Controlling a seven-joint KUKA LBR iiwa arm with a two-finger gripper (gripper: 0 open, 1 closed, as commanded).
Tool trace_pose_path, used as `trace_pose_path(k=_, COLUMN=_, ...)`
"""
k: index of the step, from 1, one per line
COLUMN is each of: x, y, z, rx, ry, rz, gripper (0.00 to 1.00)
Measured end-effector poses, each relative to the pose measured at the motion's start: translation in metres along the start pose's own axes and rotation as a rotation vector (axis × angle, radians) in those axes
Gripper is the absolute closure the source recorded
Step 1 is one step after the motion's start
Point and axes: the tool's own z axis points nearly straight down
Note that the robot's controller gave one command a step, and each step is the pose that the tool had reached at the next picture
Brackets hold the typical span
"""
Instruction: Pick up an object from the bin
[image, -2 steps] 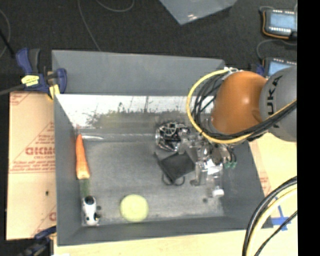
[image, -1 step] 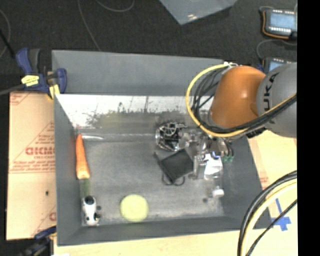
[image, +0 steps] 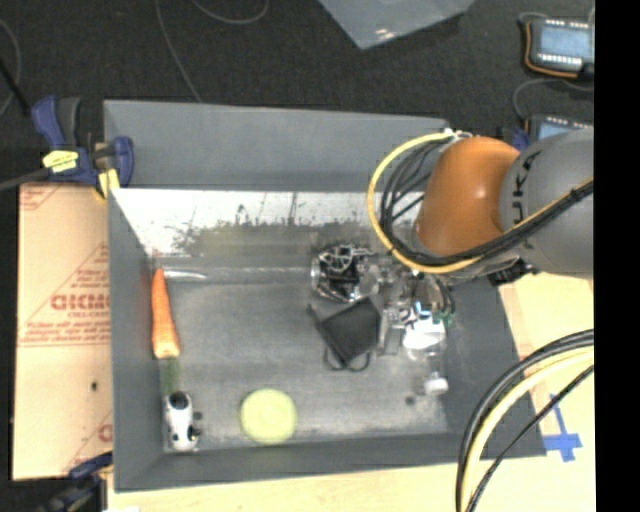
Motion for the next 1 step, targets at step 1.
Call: trace_pose_path(k=1, x=0.0013, y=-0.0111, z=0.0423, rx=0.000, ry=-0.005, rz=-0.175, gripper=0.00)
